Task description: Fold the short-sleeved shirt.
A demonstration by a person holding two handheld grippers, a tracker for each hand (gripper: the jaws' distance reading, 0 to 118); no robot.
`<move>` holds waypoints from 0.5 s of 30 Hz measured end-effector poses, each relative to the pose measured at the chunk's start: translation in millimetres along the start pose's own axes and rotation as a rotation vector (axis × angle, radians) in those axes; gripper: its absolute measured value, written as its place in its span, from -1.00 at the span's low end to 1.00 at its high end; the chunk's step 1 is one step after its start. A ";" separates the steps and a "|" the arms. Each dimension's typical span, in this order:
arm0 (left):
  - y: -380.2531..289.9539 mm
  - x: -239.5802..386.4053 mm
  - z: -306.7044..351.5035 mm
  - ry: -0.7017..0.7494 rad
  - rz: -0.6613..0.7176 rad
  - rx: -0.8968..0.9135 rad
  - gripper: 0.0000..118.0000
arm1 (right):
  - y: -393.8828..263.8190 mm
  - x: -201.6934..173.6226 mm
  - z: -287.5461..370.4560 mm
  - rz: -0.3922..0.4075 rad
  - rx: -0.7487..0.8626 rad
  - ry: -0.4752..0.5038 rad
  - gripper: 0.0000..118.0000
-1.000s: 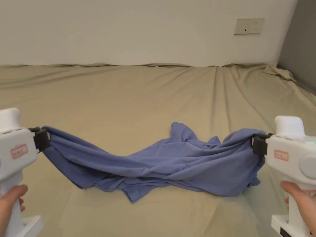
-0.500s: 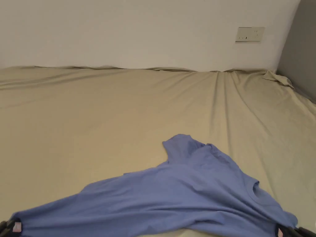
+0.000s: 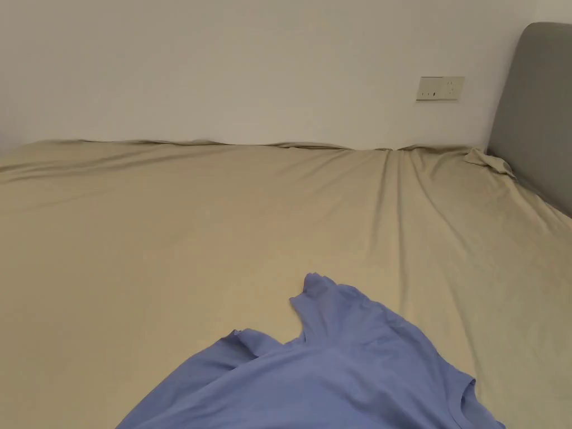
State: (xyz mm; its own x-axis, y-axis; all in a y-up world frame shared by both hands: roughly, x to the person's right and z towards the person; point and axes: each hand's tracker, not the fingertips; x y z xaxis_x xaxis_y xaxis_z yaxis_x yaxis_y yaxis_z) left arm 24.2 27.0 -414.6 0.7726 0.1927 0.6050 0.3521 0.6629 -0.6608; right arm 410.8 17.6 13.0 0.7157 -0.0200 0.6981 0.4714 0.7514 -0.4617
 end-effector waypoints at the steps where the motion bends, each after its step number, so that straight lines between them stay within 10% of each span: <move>1: -1.0 -7.8 -0.4 -0.008 0.003 0.006 0.33 | 3.3 2.5 1.0 -0.036 -0.018 0.020 0.92; 10: -5.1 55.3 135.9 0.031 -0.205 0.267 0.09 | 29.8 -9.9 100.8 -0.068 0.169 0.035 0.87; 11: -8.5 63.9 143.8 0.052 -0.230 0.269 -0.68 | 28.8 -14.6 108.0 -0.056 0.174 0.034 0.64; 12: -14.3 73.9 147.8 0.101 -0.244 0.280 -1.00 | 26.5 -23.8 116.3 -0.026 0.192 0.008 0.10; 13: -24.9 81.8 156.5 0.108 -0.239 0.308 -1.00 | 23.3 -30.5 119.4 -0.007 0.213 -0.048 -0.70; 15: -31.2 87.6 161.2 0.068 -0.270 0.252 -1.00 | 15.8 -34.9 125.3 0.000 0.235 -0.039 -0.95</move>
State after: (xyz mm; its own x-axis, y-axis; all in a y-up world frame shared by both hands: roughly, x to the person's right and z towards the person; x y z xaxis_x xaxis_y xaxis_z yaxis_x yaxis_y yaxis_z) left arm -4.2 139.9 -269.4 0.7058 -0.0559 0.7062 0.4132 0.8423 -0.3462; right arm 328.8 112.8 49.9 0.6931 0.0019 0.7208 0.3356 0.8842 -0.3250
